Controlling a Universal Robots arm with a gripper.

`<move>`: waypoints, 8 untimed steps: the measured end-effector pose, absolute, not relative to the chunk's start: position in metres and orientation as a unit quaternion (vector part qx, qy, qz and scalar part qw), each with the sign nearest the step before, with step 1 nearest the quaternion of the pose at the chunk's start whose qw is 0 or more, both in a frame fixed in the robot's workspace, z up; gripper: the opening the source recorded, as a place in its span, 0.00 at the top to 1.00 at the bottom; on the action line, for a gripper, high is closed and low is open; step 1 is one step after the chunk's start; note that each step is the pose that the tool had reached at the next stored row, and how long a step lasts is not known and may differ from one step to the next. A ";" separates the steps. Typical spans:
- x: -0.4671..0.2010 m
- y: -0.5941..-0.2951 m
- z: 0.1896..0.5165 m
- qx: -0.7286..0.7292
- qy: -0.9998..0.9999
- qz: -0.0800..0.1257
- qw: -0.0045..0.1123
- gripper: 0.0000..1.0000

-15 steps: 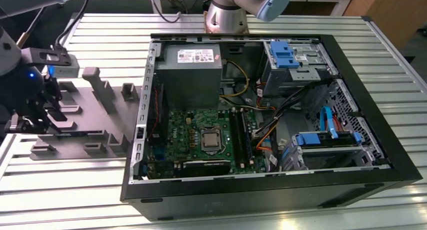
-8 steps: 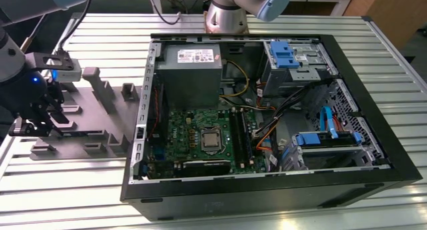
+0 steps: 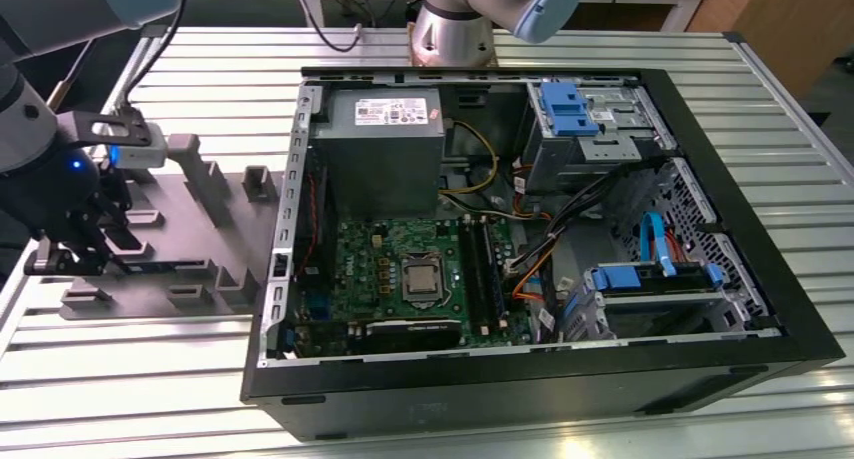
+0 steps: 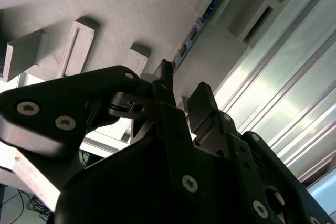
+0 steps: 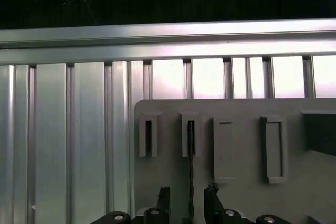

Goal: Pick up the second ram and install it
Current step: 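Pick up the second ram and move it above second insertion slot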

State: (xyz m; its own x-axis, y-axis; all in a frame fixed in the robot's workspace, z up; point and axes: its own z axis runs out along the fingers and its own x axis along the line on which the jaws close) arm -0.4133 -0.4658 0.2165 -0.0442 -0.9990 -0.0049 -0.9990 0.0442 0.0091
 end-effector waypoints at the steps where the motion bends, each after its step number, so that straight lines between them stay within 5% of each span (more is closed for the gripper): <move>1: -0.413 -0.466 0.216 0.691 -0.723 -0.005 0.001 0.61; 8: -0.413 -0.466 0.216 0.691 -0.723 -0.005 0.001 0.61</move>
